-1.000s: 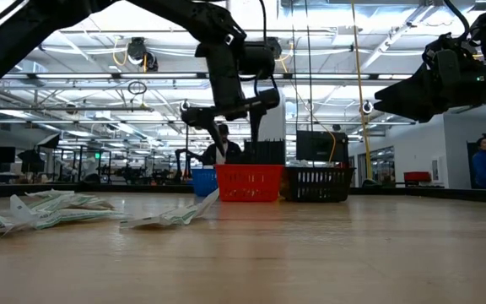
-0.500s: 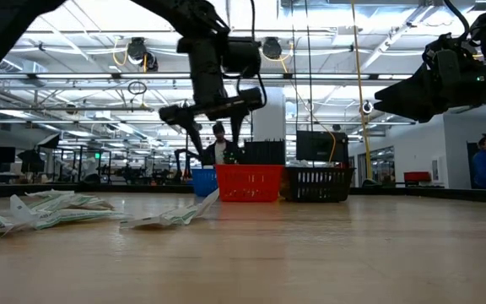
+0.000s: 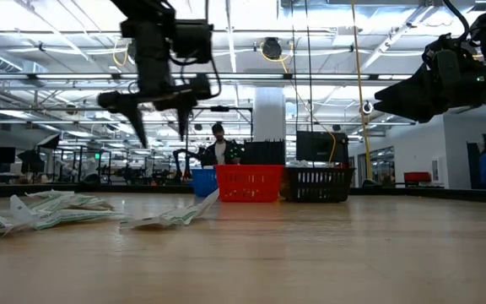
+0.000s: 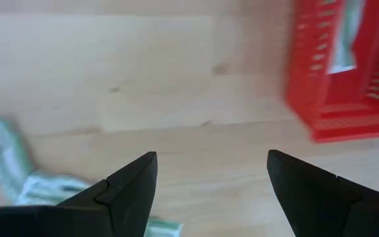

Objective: Pick & Place First Aid Supplies
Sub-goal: Put the bandage pack into the red bin

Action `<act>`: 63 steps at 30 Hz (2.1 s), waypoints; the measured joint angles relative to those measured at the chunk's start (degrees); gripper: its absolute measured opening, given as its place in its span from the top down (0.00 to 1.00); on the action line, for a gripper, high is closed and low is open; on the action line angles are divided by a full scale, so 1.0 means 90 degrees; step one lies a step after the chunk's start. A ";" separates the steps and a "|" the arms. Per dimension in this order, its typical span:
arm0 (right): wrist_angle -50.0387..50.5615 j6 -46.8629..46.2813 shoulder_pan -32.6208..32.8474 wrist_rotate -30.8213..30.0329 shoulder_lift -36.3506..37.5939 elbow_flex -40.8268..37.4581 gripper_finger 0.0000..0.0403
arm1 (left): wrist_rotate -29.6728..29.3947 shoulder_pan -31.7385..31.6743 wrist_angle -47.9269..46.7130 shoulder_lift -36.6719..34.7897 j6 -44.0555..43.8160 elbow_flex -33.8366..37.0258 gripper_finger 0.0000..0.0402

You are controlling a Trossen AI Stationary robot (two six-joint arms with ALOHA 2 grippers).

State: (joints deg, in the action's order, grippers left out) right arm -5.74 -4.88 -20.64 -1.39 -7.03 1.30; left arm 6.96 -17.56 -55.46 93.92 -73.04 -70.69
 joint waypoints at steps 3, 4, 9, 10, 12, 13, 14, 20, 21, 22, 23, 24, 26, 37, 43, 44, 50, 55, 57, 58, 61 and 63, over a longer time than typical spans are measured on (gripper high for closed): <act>0.0000 0.0001 0.0000 0.0000 0.0000 -0.0001 0.35 | -0.0014 0.0039 0.0008 -0.0470 -0.0213 0.0511 0.27; 0.0000 0.0001 -0.0002 -0.0002 -0.0001 0.0000 0.36 | -0.0021 0.0047 0.0008 -0.0622 -0.0288 0.0674 0.27; 0.0000 0.0002 0.0000 0.0000 -0.0002 -0.0002 0.36 | -0.0092 0.0085 0.0007 -0.1351 -0.0577 0.1464 0.27; 0.0000 0.0000 -0.0002 -0.0001 -0.0001 -0.0001 0.35 | -0.0092 0.0085 0.0005 -0.1493 -0.0619 0.1623 0.27; 0.0000 0.0000 0.0000 0.0000 -0.0002 -0.0002 0.35 | -0.0085 0.0090 0.0007 -0.1760 -0.0701 0.1926 0.27; 0.0000 0.0000 0.0000 0.0000 -0.0002 0.0000 0.35 | -0.0074 0.0090 0.0007 -0.1891 -0.0738 0.2075 0.27; 0.0000 0.0000 -0.0001 0.0000 -0.0002 -0.0001 0.35 | -0.0063 0.0090 -0.0003 -0.2008 -0.0751 0.2212 0.27; 0.0000 0.0000 0.0000 0.0000 0.0000 0.0000 0.36 | 0.0030 0.0090 -0.0022 -0.2689 -0.0921 0.2921 0.27; 0.0000 0.0001 -0.0001 0.0000 -0.0002 -0.0001 0.35 | 0.0027 0.0090 -0.0039 -0.2786 -0.0944 0.3006 0.27; 0.0000 0.0002 -0.0001 0.0000 -0.0002 -0.0001 0.35 | -0.0015 0.0084 -0.0053 -0.2876 -0.0951 0.3090 0.27; 0.0000 0.0001 -0.0002 0.0000 -0.0002 0.0000 0.35 | -0.0072 0.0081 -0.0057 -0.2946 -0.0972 0.3166 0.27; 0.0000 0.0001 -0.0002 0.0000 0.0000 0.0000 0.35 | -0.0113 0.0078 -0.0052 -0.3003 -0.1018 0.3245 0.27; 0.0000 0.0000 -0.0001 0.0000 -0.0002 -0.0001 0.35 | -0.0122 0.0080 -0.0041 -0.3034 -0.1120 0.3413 0.27; 0.0000 0.0000 -0.0002 0.0000 -0.0002 0.0000 0.36 | -0.0114 0.0134 0.0413 -0.2545 -0.1236 0.3895 0.27; 0.0000 0.0000 -0.0001 0.0000 -0.0002 -0.0002 0.35 | -0.0114 0.0134 0.0741 -0.2169 -0.1231 0.3989 0.27; 0.0000 0.0001 -0.0001 0.0000 -0.0001 -0.0001 0.35 | -0.0116 0.0134 0.0832 -0.2100 -0.1231 0.4000 0.27; 0.0000 0.0000 -0.0002 0.0000 0.0000 -0.0002 0.36 | -0.0135 0.0134 0.1228 -0.1818 -0.1187 0.4006 0.27; 0.0000 0.0000 -0.0001 -0.0002 -0.0001 -0.0002 0.35 | -0.0141 0.0134 0.1234 -0.1762 -0.1187 0.3999 0.30; 0.0000 0.0001 0.0000 0.0000 0.0000 -0.0002 0.35 | -0.0148 0.0134 0.1220 -0.1762 -0.1187 0.4001 0.36; 0.0000 0.0001 0.0000 -0.0002 -0.0001 -0.0002 0.35 | -0.0159 0.0134 0.1206 -0.1758 -0.1187 0.4003 0.40; 0.0000 0.0000 -0.0002 0.0000 -0.0002 0.0000 0.36 | -0.0160 0.0134 0.1195 -0.1753 -0.1187 0.4009 0.56; 0.0000 0.0000 0.0000 0.0000 -0.0002 0.0000 0.36 | -0.0140 0.0134 0.1194 -0.1753 -0.1148 0.4009 0.66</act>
State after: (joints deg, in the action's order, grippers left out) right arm -5.74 -4.89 -20.64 -1.39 -7.05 1.30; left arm 5.70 -16.36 -44.72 78.15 -83.37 -34.61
